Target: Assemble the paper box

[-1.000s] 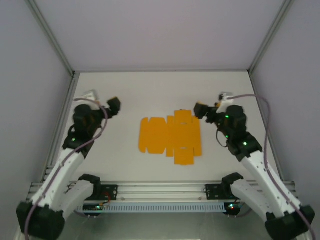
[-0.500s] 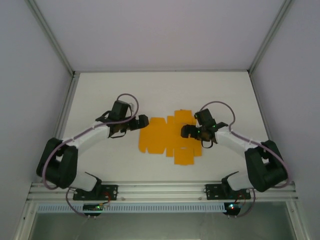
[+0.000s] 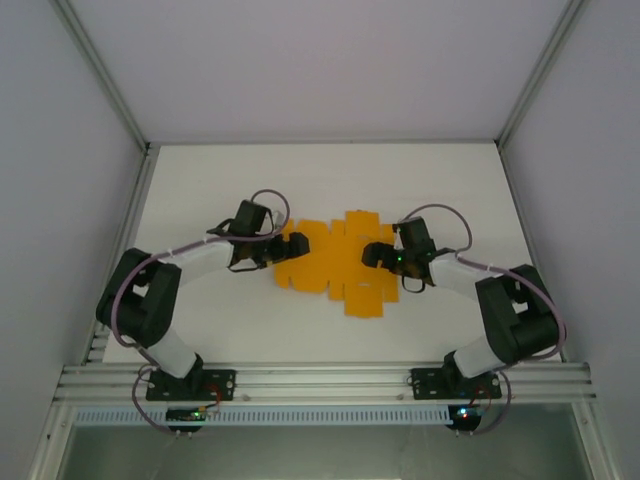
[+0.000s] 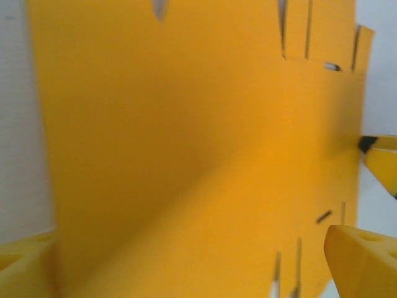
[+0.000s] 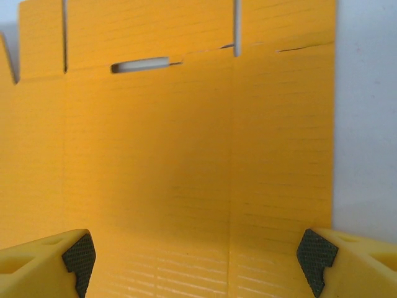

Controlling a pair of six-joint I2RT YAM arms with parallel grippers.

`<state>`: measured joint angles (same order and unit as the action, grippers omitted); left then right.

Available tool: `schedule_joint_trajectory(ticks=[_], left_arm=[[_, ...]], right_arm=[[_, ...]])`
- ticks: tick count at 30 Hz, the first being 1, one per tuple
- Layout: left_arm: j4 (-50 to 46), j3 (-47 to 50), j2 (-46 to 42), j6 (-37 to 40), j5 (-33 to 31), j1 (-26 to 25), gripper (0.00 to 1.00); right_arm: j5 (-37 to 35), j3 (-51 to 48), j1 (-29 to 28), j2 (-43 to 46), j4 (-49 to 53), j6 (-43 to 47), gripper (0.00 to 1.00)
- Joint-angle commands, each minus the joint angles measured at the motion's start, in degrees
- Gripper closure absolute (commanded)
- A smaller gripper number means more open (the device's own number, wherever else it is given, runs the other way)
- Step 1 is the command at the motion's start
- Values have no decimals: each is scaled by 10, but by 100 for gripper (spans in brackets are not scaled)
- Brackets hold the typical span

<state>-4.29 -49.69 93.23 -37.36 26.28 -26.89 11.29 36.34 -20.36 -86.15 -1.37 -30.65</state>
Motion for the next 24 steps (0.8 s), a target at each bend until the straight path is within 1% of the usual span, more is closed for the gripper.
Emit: schedule_joint_trajectory(ticks=[1, 3, 4, 6, 8, 9, 10, 12, 15, 16, 18, 22, 24], left_arm=[[91, 20, 9, -39, 64, 4, 18], [111, 27, -5, -51, 59, 5, 35], [113, 27, -14, -51, 53, 5, 45], [107, 25, -37, -49, 35, 7, 71], [111, 24, -60, -46, 29, 8, 90], [114, 23, -73, -44, 28, 9, 100], [119, 22, -85, -44, 28, 9, 100], [133, 20, -112, -45, 30, 11, 100], [178, 19, -155, -71, 57, 18, 100], [190, 18, -168, -82, 66, 20, 100], [207, 9, -192, -98, 89, 23, 100], [246, -6, -220, -126, 143, 24, 100], [237, -18, -228, -119, 150, 24, 100]], right_arm=[[25, -32, 1, -47, 65, -23, 9], [28, -33, 1, -43, 67, -15, 9], [27, -35, 1, -37, 68, -11, 9], [19, -33, 5, -14, 77, -3, 8], [15, -25, 16, 24, 90, 16, 6], [15, -17, 23, 50, 102, 31, 3], [13, -7, 32, 77, 114, 42, 1], [16, 11, 50, 128, 133, 66, 1], [50, 27, 89, 186, 137, 85, 1], [73, 31, 100, 198, 132, 88, 2], [140, 40, 119, 211, 121, 94, 8], [276, 70, 131, 192, 95, 117, 10], [294, 87, 135, 175, 93, 108, 17]])
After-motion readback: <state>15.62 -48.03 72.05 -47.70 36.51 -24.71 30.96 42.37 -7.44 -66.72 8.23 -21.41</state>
